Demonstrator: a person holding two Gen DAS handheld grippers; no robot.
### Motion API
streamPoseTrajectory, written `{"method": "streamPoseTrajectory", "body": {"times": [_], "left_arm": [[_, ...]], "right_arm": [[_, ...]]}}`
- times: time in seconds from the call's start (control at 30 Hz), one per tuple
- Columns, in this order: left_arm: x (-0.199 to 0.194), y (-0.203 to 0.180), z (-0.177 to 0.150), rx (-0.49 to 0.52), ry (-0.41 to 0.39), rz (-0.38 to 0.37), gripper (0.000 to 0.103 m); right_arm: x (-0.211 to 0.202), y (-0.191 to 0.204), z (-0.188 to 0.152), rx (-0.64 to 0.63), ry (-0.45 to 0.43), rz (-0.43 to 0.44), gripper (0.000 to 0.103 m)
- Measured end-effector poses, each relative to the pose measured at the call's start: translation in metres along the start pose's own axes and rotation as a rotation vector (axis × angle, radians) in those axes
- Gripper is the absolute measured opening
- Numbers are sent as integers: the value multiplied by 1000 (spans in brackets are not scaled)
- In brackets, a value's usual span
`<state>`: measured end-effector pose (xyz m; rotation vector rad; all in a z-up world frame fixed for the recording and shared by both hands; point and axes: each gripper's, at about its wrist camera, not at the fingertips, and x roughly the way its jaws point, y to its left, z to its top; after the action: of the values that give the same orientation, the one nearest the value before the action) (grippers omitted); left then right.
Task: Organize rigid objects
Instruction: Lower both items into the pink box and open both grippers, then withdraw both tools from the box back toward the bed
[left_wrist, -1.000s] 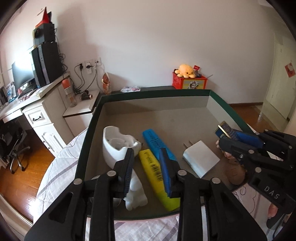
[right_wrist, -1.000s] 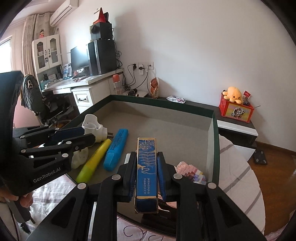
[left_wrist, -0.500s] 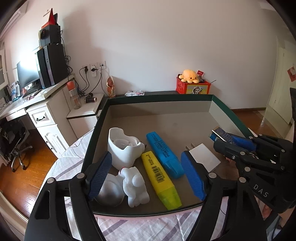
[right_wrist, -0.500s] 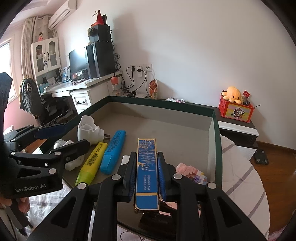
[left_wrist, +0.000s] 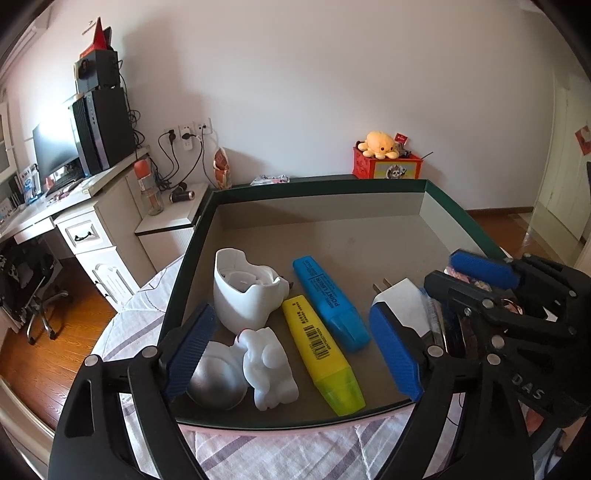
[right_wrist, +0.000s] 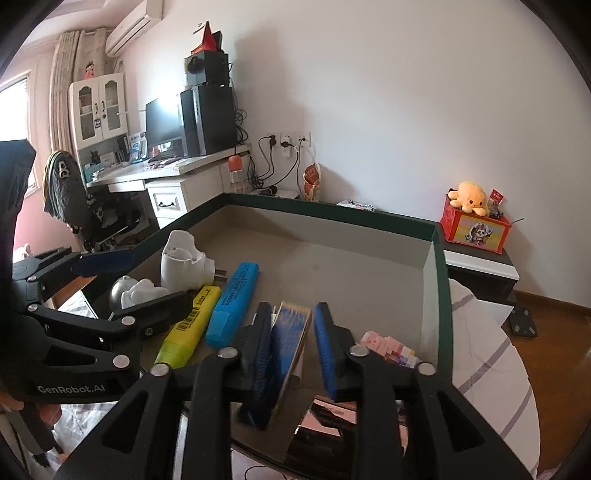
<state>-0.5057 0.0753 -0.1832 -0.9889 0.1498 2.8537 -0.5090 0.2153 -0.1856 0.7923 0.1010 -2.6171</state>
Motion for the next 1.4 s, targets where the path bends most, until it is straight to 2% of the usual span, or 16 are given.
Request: {"method": "streamPoseTrajectory", "body": {"times": [0.3,0.4,0.47,0.53,0.73,0.8,0.97,1.03,1.07,1.1,1.4], "left_arm": [[-7,2,3,1,-21,-2,88],[-18,4,10,-5,-42,6,88],[-32,6,16,-7,-69,4,89],[-51,9,22,-14,-105,5,94],[-123,10,24,-8,-218,-5,103],[-150,10,16,3,-247,6,103],[-210,15,-8,-12,-299,55,103],[-235,19,-20,-23,-319,65,103],[-248,22,-27,-30,-332,76,103],[-259,24,-35,-34,-343,81,103],[-335,38,-96,-62,-395,139,103]], "right_arm": [[-10,-7,2,32,-36,-12,57],[-24,-7,7,29,-54,-26,60],[-41,-6,12,20,-69,-31,61],[-59,-4,15,14,-88,-48,63],[-122,9,24,17,-169,-102,73],[-143,17,24,12,-193,-133,82],[-199,39,16,30,-266,-164,86],[-218,50,12,25,-284,-183,91],[-226,56,9,22,-292,-193,101],[-235,61,5,18,-300,-202,103],[-293,107,-30,11,-317,-175,103]]}}
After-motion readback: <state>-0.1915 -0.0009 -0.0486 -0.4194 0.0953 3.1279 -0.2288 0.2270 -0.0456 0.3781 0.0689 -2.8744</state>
